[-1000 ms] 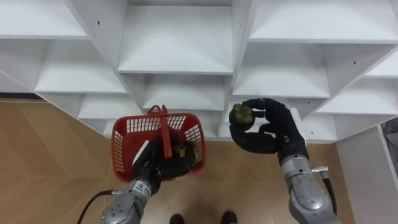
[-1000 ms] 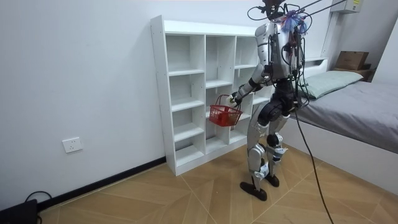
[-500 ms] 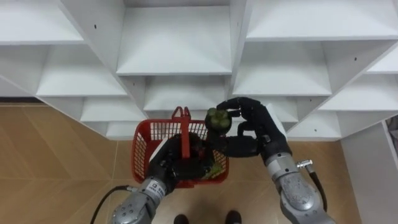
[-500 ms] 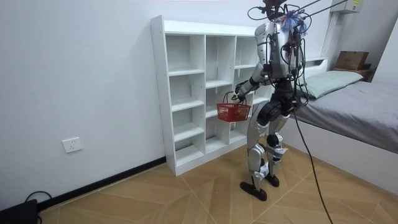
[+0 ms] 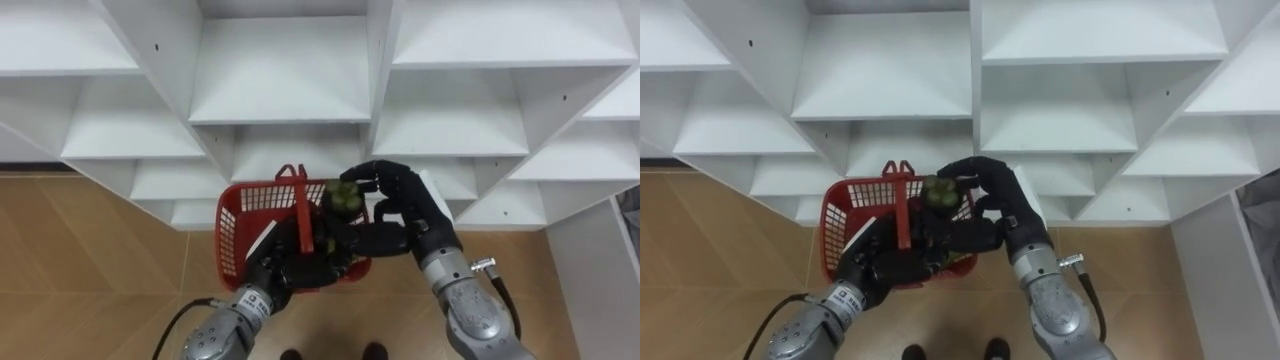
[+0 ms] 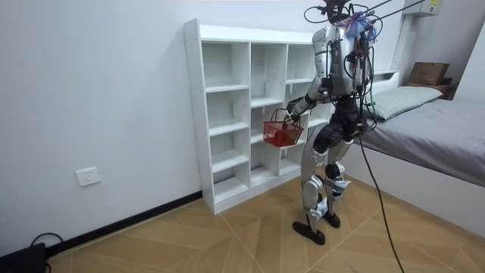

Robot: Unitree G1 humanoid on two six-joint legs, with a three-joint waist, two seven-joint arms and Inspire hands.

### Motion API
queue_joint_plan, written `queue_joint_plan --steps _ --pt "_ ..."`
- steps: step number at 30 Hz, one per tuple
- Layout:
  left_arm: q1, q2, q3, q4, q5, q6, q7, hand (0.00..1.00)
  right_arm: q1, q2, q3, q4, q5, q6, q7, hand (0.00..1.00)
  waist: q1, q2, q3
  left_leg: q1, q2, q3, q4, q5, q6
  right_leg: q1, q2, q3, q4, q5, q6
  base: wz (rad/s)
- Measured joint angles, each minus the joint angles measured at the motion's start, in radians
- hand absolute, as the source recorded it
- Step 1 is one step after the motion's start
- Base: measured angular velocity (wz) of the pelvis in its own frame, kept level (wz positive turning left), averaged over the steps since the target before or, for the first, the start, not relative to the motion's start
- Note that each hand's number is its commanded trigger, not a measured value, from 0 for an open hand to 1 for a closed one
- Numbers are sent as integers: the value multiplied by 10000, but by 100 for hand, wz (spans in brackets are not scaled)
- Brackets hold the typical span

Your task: Collect fruits from the closet

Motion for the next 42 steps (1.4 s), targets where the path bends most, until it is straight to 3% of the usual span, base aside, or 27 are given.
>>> queue_joint_plan --steps 7,9,13,17,18,24,42 --pt "1 -6 25 -21 26 0 -1 100 5 6 -24 0 -38 0 22 100 3 4 -1 -37 -2 -16 -56 -9 -11 -11 21 -17 -110 19 7 0" --pt "1 -5 27 -38 26 1 -2 100 6 8 -26 0 -35 -3 23 95 2 4 -1 -25 -6 -16 -82 -8 -11 -6 21 -16 -111 21 10 0" --pt "46 5 79 -135 23 1 -5 100 3 5 -50 0 2 -28 40 65 0 3 -1 -41 -10 -12 -81 -8 -11 -46 23 18 -132 20 11 -1" --pt "47 9 96 -189 23 1 -32 100 2 8 -129 0 21 -51 41 45 3 3 -2 -31 -10 -12 -77 -7 -11 -44 23 24 -121 20 11 0" --pt "47 12 109 -203 23 1 -111 100 5 5 -170 0 21 -56 41 27 9 2 -2 -27 -10 -16 -72 -7 -11 -38 22 23 -113 20 11 0" --pt "46 30 148 -218 35 1 -200 100 50 12 -301 1 -37 -75 99 1 8 1 -2 16 -3 -47 8 -7 -11 54 20 -1 -94 21 9 0" --pt "60 76 221 -297 35 2 -233 100 248 17 -418 15 -104 -109 453 0 -17 -4 2 26 -4 -66 44 -7 -10 78 17 0 -60 23 12 0"
